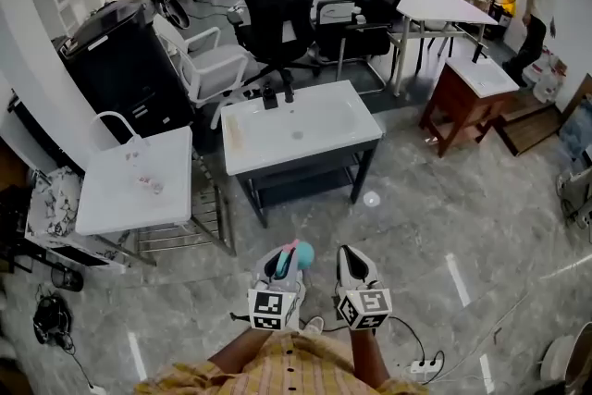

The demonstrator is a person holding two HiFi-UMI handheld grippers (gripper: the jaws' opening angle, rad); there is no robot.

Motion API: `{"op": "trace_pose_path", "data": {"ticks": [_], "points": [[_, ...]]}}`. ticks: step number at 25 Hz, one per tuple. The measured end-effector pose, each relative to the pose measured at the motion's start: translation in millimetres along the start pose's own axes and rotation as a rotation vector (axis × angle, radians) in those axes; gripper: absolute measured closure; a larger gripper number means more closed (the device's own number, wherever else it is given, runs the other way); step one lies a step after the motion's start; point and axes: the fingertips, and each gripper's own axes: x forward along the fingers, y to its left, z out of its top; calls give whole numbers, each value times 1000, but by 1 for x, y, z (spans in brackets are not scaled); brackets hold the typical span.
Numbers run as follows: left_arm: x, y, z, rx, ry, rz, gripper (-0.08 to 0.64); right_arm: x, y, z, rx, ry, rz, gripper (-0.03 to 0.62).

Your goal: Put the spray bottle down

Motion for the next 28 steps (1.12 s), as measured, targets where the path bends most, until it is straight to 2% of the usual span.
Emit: {"op": "trace_pose_path", "data": {"ticks": [7,13,28], "points": [[38,6,-4,-23,11,5,500,28,-23,-1,-15,36,6,594],[94,17,0,-56,9,7,500,76,-49,8,-39,69,30,594],[247,94,53,-90,6,17,500,230,-112,66,-50,107,22,594]]}}
